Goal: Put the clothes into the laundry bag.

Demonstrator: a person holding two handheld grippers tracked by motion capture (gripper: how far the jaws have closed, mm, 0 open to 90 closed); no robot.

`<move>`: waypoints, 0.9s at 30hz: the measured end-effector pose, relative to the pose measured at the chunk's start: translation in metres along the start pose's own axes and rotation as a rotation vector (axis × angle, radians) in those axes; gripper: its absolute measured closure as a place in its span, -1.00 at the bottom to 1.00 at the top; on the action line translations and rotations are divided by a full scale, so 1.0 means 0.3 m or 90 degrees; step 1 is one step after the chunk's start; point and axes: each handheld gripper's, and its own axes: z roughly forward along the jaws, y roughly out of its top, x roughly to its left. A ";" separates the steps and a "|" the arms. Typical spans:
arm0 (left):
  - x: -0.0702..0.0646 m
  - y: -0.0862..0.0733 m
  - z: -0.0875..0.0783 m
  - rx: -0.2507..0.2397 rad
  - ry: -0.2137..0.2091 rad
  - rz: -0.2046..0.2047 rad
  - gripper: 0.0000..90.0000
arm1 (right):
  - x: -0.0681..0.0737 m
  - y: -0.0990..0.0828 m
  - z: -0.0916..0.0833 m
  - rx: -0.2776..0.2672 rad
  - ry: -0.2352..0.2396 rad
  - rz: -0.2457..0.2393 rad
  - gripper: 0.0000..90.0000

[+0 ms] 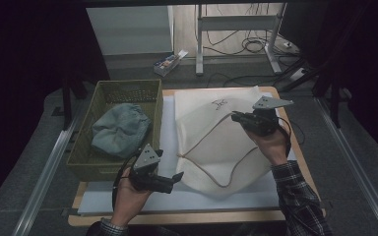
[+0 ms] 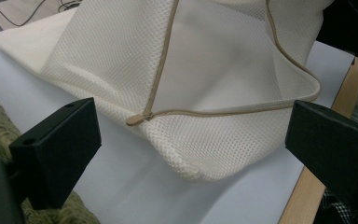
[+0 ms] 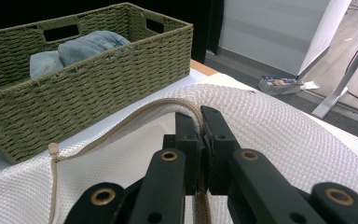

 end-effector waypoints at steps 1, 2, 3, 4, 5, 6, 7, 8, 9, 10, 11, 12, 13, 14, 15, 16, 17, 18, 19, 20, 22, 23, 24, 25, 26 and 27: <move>0.003 0.005 -0.001 0.002 0.004 0.002 -0.93 | 0.000 0.000 0.000 0.000 0.000 0.000 0.89; 0.005 0.009 -0.003 0.002 0.006 0.003 -0.93 | 0.000 0.000 0.000 0.000 0.000 0.000 0.89; 0.008 0.013 -0.004 0.002 0.008 0.006 -0.93 | 0.000 0.000 0.000 0.000 0.000 0.000 0.89; 0.010 0.016 -0.005 0.002 0.009 0.007 -0.93 | 0.000 -0.001 0.000 0.000 0.000 0.000 0.89; 0.013 0.019 -0.006 0.004 0.013 0.009 -0.93 | -0.001 -0.001 0.000 0.000 -0.001 0.000 0.89; 0.015 0.021 -0.007 0.003 0.015 0.011 -0.93 | -0.001 -0.001 0.000 0.000 -0.001 0.000 0.89; 0.018 0.023 -0.008 0.005 0.017 0.012 -0.93 | -0.001 -0.001 -0.001 0.000 -0.001 0.000 0.89; 0.024 0.025 -0.009 0.008 0.020 0.012 -0.93 | -0.001 -0.001 -0.001 0.001 -0.002 0.000 0.89; 0.027 0.026 -0.010 0.010 0.022 0.012 -0.93 | -0.002 0.000 -0.002 0.001 -0.003 0.000 0.89; 0.034 0.028 -0.013 0.012 0.023 0.010 -0.93 | -0.002 0.000 -0.002 0.001 -0.003 0.001 0.89; 0.039 0.029 -0.014 0.013 0.024 0.008 -0.93 | -0.003 0.000 -0.003 0.000 -0.003 0.002 0.89; 0.048 0.031 -0.017 0.015 0.025 0.004 -0.93 | -0.004 0.000 -0.004 0.000 -0.003 0.002 0.89; 0.055 0.033 -0.019 0.015 0.028 0.001 -0.93 | -0.005 0.000 -0.004 -0.001 -0.003 0.003 0.89; 0.060 0.035 -0.022 0.016 0.030 -0.001 -0.93 | -0.005 0.000 -0.005 -0.001 -0.003 0.003 0.89; 0.067 0.038 -0.025 0.018 0.032 -0.003 -0.93 | -0.006 0.000 -0.005 -0.001 -0.003 0.003 0.89; 0.075 0.041 -0.028 0.019 0.035 -0.003 -0.93 | -0.006 0.001 -0.005 -0.001 -0.003 0.003 0.89; 0.083 0.044 -0.033 0.019 0.038 -0.004 -0.93 | -0.006 0.001 -0.005 -0.001 -0.002 0.003 0.89; 0.093 0.047 -0.038 0.019 0.040 -0.008 -0.94 | -0.006 0.001 -0.006 -0.001 -0.002 0.003 0.89; 0.099 0.049 -0.041 0.017 0.041 -0.011 -0.94 | -0.006 0.000 -0.006 -0.001 -0.002 0.003 0.89; 0.111 0.053 -0.045 0.015 0.041 -0.016 -0.94 | -0.006 0.000 -0.006 -0.001 -0.002 0.003 0.89; 0.128 0.058 -0.051 0.017 0.044 -0.023 -0.94 | -0.007 0.000 -0.006 -0.001 0.000 0.004 0.89; 0.136 0.060 -0.053 0.018 0.049 -0.024 -0.94 | -0.007 0.000 -0.006 -0.002 0.001 0.005 0.89; 0.142 0.062 -0.055 0.018 0.052 -0.027 -0.94 | -0.007 0.001 -0.008 -0.001 0.001 0.007 0.89; 0.150 0.064 -0.057 0.020 0.056 -0.027 -0.94 | -0.007 0.001 -0.008 -0.001 0.001 0.007 0.89; 0.157 0.066 -0.059 0.021 0.059 -0.028 -0.95 | -0.008 0.001 -0.009 -0.001 0.001 0.007 0.89; 0.165 0.068 -0.061 0.022 0.064 -0.029 -0.95 | -0.009 0.001 -0.009 -0.002 0.002 0.008 0.89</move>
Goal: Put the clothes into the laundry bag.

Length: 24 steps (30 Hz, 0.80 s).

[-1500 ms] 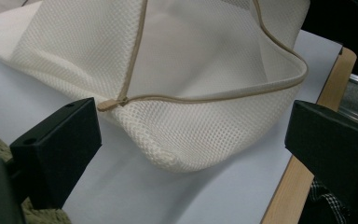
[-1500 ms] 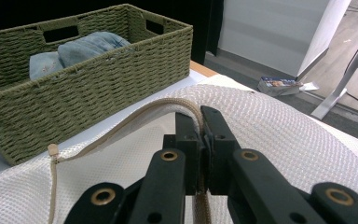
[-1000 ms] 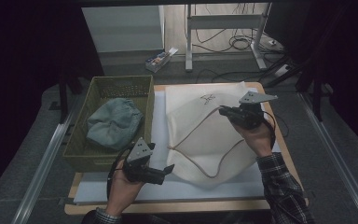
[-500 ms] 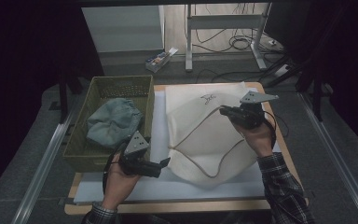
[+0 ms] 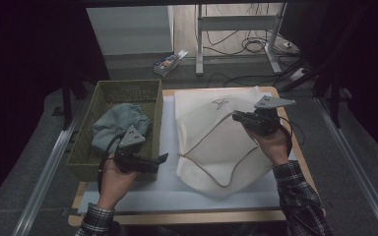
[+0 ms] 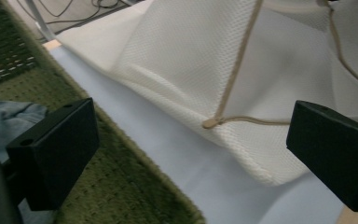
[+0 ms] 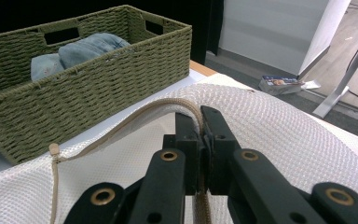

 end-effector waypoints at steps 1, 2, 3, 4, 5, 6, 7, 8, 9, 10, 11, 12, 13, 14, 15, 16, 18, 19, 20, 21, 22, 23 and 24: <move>0.007 0.002 -0.001 0.002 0.002 0.000 -0.95 | -0.001 0.000 0.000 -0.001 0.001 0.000 0.89; 0.014 0.004 -0.002 0.004 0.004 0.000 -0.95 | -0.001 0.000 0.000 -0.001 0.001 0.001 0.89; 0.023 0.006 -0.001 0.006 0.009 0.000 -0.95 | -0.001 -0.001 0.000 0.000 0.001 0.001 0.89; 0.028 0.008 -0.002 0.012 0.010 0.001 -0.95 | -0.002 -0.001 0.000 0.000 0.003 0.002 0.89; 0.035 0.010 -0.001 0.017 0.012 0.004 -0.96 | -0.002 -0.001 0.000 -0.001 0.004 0.003 0.89; 0.042 0.011 0.001 0.019 0.015 0.006 -0.96 | -0.002 -0.001 0.001 -0.002 0.004 0.002 0.88; 0.048 0.013 0.002 0.023 0.017 0.007 -0.96 | -0.002 -0.001 0.002 -0.001 0.004 0.002 0.88; 0.053 0.013 0.004 0.024 0.018 0.007 -0.96 | -0.001 -0.001 0.002 0.000 0.004 0.002 0.89; 0.061 0.015 0.006 0.027 0.019 0.007 -0.96 | -0.001 -0.001 0.002 0.000 0.004 0.003 0.89; 0.069 0.015 0.008 0.029 0.021 0.008 -0.97 | -0.001 -0.002 0.002 0.000 0.004 0.003 0.89; 0.079 0.016 0.010 0.032 0.025 0.006 -0.97 | -0.001 -0.002 0.002 0.000 0.004 0.003 0.88; 0.087 0.017 0.011 0.034 0.027 0.005 -0.97 | -0.001 -0.002 0.002 0.000 0.004 0.003 0.88; 0.096 0.017 0.013 0.033 0.029 0.002 -0.97 | -0.002 -0.002 0.002 -0.001 0.003 0.001 0.88; 0.103 0.018 0.014 0.033 0.030 -0.001 -0.96 | -0.002 -0.001 0.001 -0.002 0.003 0.001 0.88; 0.112 0.018 0.015 0.032 0.031 -0.006 -0.96 | -0.001 -0.001 0.001 -0.001 0.003 0.002 0.88; 0.125 0.018 0.017 0.032 0.030 -0.014 -0.95 | -0.002 -0.001 0.000 -0.002 0.003 0.002 0.88; 0.140 0.017 0.020 0.029 0.026 -0.023 -0.95 | -0.002 -0.001 0.000 -0.002 0.003 0.003 0.88; 0.148 0.016 0.022 0.030 0.025 -0.025 -0.95 | -0.003 -0.001 0.000 -0.003 0.004 0.003 0.88; 0.155 0.016 0.025 0.034 0.025 -0.027 -0.95 | -0.003 -0.001 -0.001 -0.004 0.005 0.004 0.88; 0.163 0.016 0.029 0.040 0.025 -0.030 -0.95 | -0.003 -0.001 -0.001 -0.004 0.005 0.004 0.88; 0.170 0.016 0.032 0.044 0.023 -0.033 -0.95 | -0.003 0.000 -0.001 -0.004 0.005 0.004 0.88; 0.177 0.016 0.036 0.048 0.020 -0.039 -0.95 | -0.003 -0.001 -0.001 -0.004 0.005 0.004 0.88; 0.184 0.016 0.039 0.054 0.019 -0.039 -0.95 | -0.003 -0.001 -0.001 -0.004 0.005 0.004 0.88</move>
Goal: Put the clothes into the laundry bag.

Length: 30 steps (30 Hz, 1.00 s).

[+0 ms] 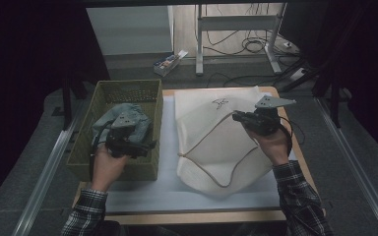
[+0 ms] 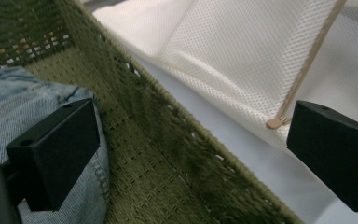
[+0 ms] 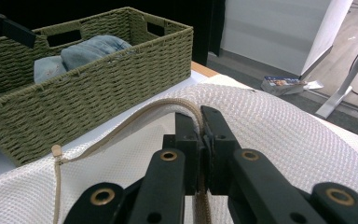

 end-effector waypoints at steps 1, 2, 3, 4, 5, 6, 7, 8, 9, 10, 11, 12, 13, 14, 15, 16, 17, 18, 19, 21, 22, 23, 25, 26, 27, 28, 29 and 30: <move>0.004 0.001 0.003 0.002 0.003 0.000 -0.95 | 0.000 0.000 0.000 -0.001 0.000 -0.001 0.88; 0.010 0.002 0.007 0.007 0.008 0.003 -0.96 | 0.000 0.000 0.000 0.000 0.000 0.000 0.88; 0.014 0.004 0.010 0.011 0.010 0.004 -0.96 | 0.000 0.000 0.001 0.000 0.001 0.001 0.88; 0.021 0.005 0.013 0.018 0.015 0.003 -0.97 | 0.001 0.000 0.001 0.001 0.001 0.001 0.88; 0.028 0.007 0.017 0.024 0.019 0.002 -0.97 | 0.001 0.000 0.001 0.001 0.001 0.001 0.88; 0.038 0.008 0.021 0.026 0.021 -0.005 -0.98 | 0.000 0.000 0.002 0.000 0.001 -0.001 0.88; 0.046 0.009 0.025 0.027 0.023 -0.011 -0.98 | 0.000 -0.001 0.002 0.001 0.001 -0.001 0.88; 0.052 0.010 0.027 0.030 0.025 -0.014 -0.98 | 0.000 -0.001 0.002 0.001 0.001 -0.001 0.88; 0.063 0.010 0.031 0.036 0.029 -0.018 -0.99 | 0.000 -0.001 0.002 0.001 0.001 -0.001 0.88; 0.072 0.010 0.035 0.039 0.032 -0.022 -0.99 | 0.000 -0.001 0.002 0.001 0.002 0.001 0.88; 0.078 0.010 0.037 0.042 0.034 -0.024 -0.99 | 0.000 -0.001 0.001 0.001 0.002 0.001 0.88; 0.087 0.010 0.040 0.047 0.037 -0.027 -0.99 | 0.000 -0.001 0.001 0.001 0.002 0.001 0.88; 0.098 0.009 0.044 0.052 0.040 -0.030 -0.99 | -0.001 -0.001 0.001 0.001 0.002 0.001 0.88; 0.106 0.008 0.048 0.056 0.043 -0.034 -0.99 | -0.001 0.000 0.001 0.001 0.003 0.001 0.88; 0.115 0.007 0.052 0.060 0.045 -0.040 -0.99 | -0.001 0.000 0.001 0.001 0.003 0.002 0.88; 0.125 0.007 0.056 0.065 0.047 -0.046 -0.99 | -0.001 0.000 0.002 0.000 0.004 0.000 0.88; 0.134 0.006 0.060 0.070 0.051 -0.053 -0.99 | -0.001 -0.001 0.002 0.000 0.004 0.001 0.88; 0.144 0.006 0.064 0.074 0.055 -0.058 -0.99 | -0.001 -0.001 0.003 0.001 0.004 0.001 0.88; 0.154 0.006 0.067 0.078 0.059 -0.063 -0.99 | -0.001 -0.001 0.003 0.002 0.005 0.002 0.88; 0.173 0.008 0.074 0.086 0.070 -0.073 -0.99 | -0.001 -0.001 0.003 0.002 0.005 0.003 0.88; 0.182 0.008 0.077 0.090 0.075 -0.074 -0.98 | -0.001 -0.001 0.003 0.002 0.005 0.003 0.88; 0.188 0.008 0.080 0.093 0.078 -0.075 -0.98 | -0.002 -0.001 0.003 0.002 0.006 0.003 0.88; 0.206 0.009 0.088 0.102 0.083 -0.081 -0.98 | -0.003 -0.002 0.003 0.002 0.007 0.004 0.88; 0.217 0.009 0.094 0.107 0.082 -0.085 -0.98 | -0.003 -0.002 0.003 0.003 0.007 0.005 0.88; 0.223 0.009 0.098 0.109 0.083 -0.089 -0.99 | -0.003 -0.002 0.003 0.003 0.008 0.005 0.88; 0.231 0.010 0.103 0.113 0.082 -0.092 -1.00 | -0.004 -0.002 0.003 0.003 0.008 0.005 0.88; 0.236 0.011 0.106 0.114 0.082 -0.095 -1.00 | -0.004 -0.001 0.003 0.003 0.008 0.006 0.88; 0.244 0.013 0.112 0.117 0.081 -0.101 -1.00 | -0.004 -0.001 0.003 0.003 0.008 0.006 0.88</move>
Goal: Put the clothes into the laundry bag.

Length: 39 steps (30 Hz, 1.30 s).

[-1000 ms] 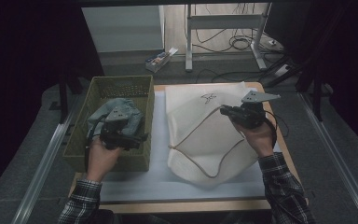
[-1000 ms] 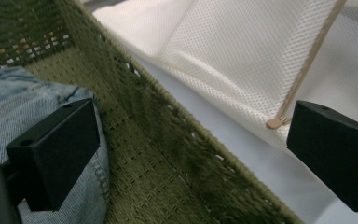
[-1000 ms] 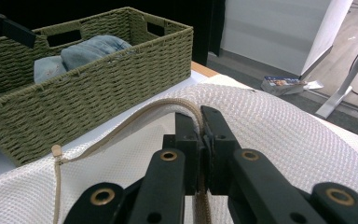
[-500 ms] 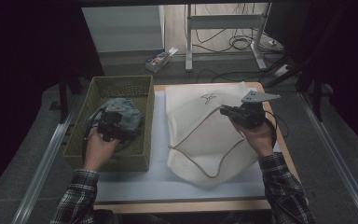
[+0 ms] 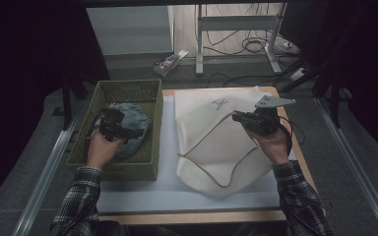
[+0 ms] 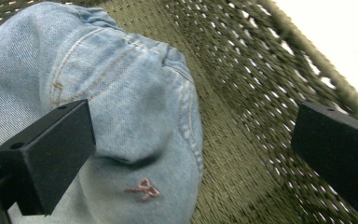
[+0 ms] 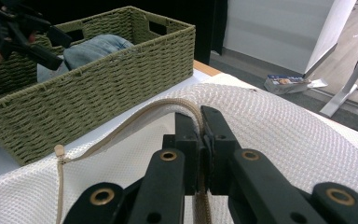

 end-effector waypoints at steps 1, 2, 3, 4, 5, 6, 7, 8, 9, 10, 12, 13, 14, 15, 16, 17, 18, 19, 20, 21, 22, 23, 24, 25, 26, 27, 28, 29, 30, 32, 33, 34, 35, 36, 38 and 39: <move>0.004 0.003 0.004 0.002 0.001 -0.002 -1.00 | 0.000 0.000 0.000 0.000 0.000 0.000 0.88; 0.010 0.008 0.008 0.006 0.005 -0.004 -1.00 | -0.001 0.000 0.000 -0.001 0.000 -0.001 0.88; 0.017 0.013 0.014 0.012 0.009 -0.006 -1.00 | -0.001 0.000 0.000 -0.001 0.001 0.000 0.88; 0.023 0.018 0.019 0.016 0.010 -0.007 -1.00 | -0.001 0.000 0.000 -0.001 0.001 0.000 0.88; 0.029 0.022 0.023 0.020 0.011 -0.008 -1.00 | -0.001 0.000 0.000 -0.001 0.001 0.000 0.88; 0.035 0.027 0.028 0.024 0.012 -0.010 -1.00 | -0.002 0.000 0.000 -0.001 0.000 0.000 0.88; 0.040 0.031 0.033 0.027 0.016 -0.009 -1.00 | -0.002 0.000 0.000 -0.001 0.001 0.001 0.88; 0.045 0.034 0.037 0.028 0.018 -0.009 -1.00 | -0.002 0.000 0.000 -0.001 0.002 0.001 0.88; 0.052 0.038 0.044 0.030 0.024 -0.011 -1.00 | -0.002 0.000 0.000 -0.001 0.002 0.001 0.88; 0.058 0.041 0.051 0.033 0.029 -0.011 -1.00 | -0.003 0.000 0.000 -0.001 0.002 0.001 0.88; 0.069 0.048 0.066 0.041 0.037 -0.013 -1.00 | -0.002 0.000 0.000 -0.001 0.002 0.001 0.88; 0.074 0.052 0.074 0.045 0.039 -0.013 -1.00 | -0.002 0.001 -0.001 0.000 0.002 0.002 0.88; 0.079 0.054 0.082 0.049 0.043 -0.013 -1.00 | -0.003 0.001 -0.001 -0.001 0.002 0.001 0.88; 0.082 0.056 0.087 0.053 0.048 -0.014 -1.00 | -0.004 0.001 -0.001 -0.001 0.002 0.001 0.88; 0.087 0.060 0.096 0.057 0.055 -0.014 -1.00 | -0.004 0.001 -0.002 -0.001 0.002 0.001 0.88; 0.091 0.061 0.101 0.060 0.059 -0.015 -1.00 | -0.005 0.001 -0.002 -0.001 0.001 0.001 0.88; 0.096 0.063 0.107 0.062 0.065 -0.016 -1.00 | -0.005 0.001 -0.002 -0.001 0.001 0.000 0.88; 0.103 0.065 0.115 0.066 0.072 -0.019 -1.00 | -0.006 0.001 -0.003 -0.002 0.001 0.001 0.88; 0.108 0.065 0.120 0.069 0.079 -0.021 -1.00 | -0.006 0.001 -0.003 -0.001 0.001 0.000 0.88; 0.119 0.066 0.128 0.075 0.092 -0.024 -1.00 | -0.007 0.001 -0.003 -0.002 0.002 0.000 0.88; 0.125 0.065 0.132 0.077 0.099 -0.026 -1.00 | -0.007 0.002 -0.003 -0.001 0.002 0.000 0.88; 0.131 0.065 0.136 0.079 0.107 -0.028 -1.00 | -0.007 0.002 -0.003 -0.002 0.002 0.000 0.88; 0.144 0.063 0.140 0.082 0.118 -0.032 -1.00 | -0.007 0.002 -0.004 -0.001 0.002 0.000 0.88; 0.152 0.062 0.143 0.084 0.121 -0.035 -1.00 | -0.007 0.002 -0.003 -0.001 0.003 0.000 0.88; 0.163 0.060 0.146 0.085 0.120 -0.042 -1.00 | -0.007 0.002 -0.004 -0.001 0.002 0.000 0.88; 0.173 0.059 0.147 0.090 0.118 -0.047 -1.00 | -0.007 0.002 -0.003 -0.001 0.003 0.000 0.88; 0.183 0.059 0.146 0.094 0.120 -0.050 -1.00 | -0.007 0.002 -0.003 -0.001 0.003 0.001 0.88; 0.188 0.059 0.147 0.092 0.119 -0.054 -1.00 | -0.007 0.002 -0.003 -0.001 0.003 0.001 0.88; 0.197 0.059 0.147 0.095 0.116 -0.057 -1.00 | -0.007 0.002 -0.003 -0.001 0.004 0.001 0.88; 0.211 0.056 0.151 0.098 0.112 -0.067 -1.00 | -0.007 0.001 -0.002 0.000 0.004 0.001 0.88; 0.217 0.056 0.153 0.101 0.109 -0.072 -1.00 | -0.006 0.001 -0.002 0.001 0.004 0.000 0.88; 0.228 0.053 0.156 0.101 0.104 -0.081 -1.00 | -0.005 0.001 -0.002 0.001 0.004 0.000 0.88; 0.234 0.052 0.156 0.101 0.101 -0.086 -1.00 | -0.005 0.001 -0.002 0.002 0.004 0.000 0.88; 0.244 0.051 0.158 0.102 0.095 -0.091 -1.00 | -0.005 0.001 -0.002 0.002 0.004 0.000 0.88; 0.256 0.048 0.166 0.110 0.089 -0.098 -1.00 | -0.006 0.001 -0.002 0.001 0.004 0.000 0.88; 0.262 0.046 0.172 0.114 0.086 -0.102 -1.00 | -0.006 0.001 -0.002 0.001 0.004 0.001 0.88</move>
